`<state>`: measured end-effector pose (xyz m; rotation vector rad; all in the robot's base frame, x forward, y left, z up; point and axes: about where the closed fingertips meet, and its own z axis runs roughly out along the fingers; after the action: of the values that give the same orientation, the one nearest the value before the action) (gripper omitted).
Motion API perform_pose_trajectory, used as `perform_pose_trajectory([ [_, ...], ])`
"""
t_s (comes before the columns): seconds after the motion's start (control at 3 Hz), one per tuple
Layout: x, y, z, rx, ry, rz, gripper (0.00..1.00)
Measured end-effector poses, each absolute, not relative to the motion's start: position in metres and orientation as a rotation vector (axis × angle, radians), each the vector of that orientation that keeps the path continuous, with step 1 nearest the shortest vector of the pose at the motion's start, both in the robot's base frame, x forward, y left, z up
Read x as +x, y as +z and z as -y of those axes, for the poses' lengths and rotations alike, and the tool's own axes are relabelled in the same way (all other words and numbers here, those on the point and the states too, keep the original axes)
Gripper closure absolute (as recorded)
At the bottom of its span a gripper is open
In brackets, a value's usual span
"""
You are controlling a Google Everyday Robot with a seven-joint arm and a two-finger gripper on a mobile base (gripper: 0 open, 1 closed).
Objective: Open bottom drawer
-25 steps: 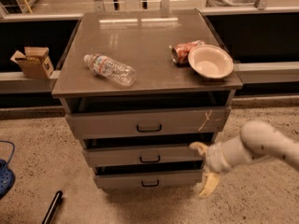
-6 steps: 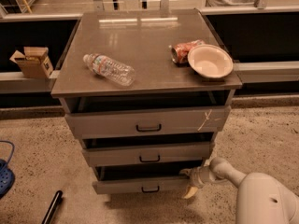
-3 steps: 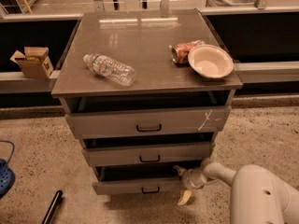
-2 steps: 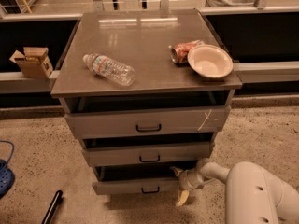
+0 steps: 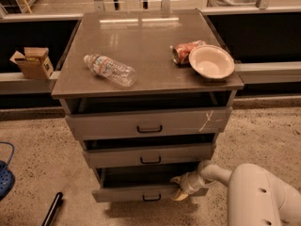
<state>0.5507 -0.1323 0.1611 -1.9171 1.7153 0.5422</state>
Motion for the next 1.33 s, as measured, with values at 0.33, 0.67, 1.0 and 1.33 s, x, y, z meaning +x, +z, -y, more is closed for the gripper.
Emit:
perform_pose_trajectory([
  [0.33, 0.514, 0.16, 0.127, -1.917, 0.634, -1.663, 0.75],
  [0.67, 0.494, 0.17, 0.125, -1.934, 0.642, -1.611, 0.61],
  [1.0, 0.493, 0.169, 0.125, -1.934, 0.642, -1.611, 0.38],
  [1.33, 0.493, 0.169, 0.125, -1.934, 0.642, -1.611, 0.15],
])
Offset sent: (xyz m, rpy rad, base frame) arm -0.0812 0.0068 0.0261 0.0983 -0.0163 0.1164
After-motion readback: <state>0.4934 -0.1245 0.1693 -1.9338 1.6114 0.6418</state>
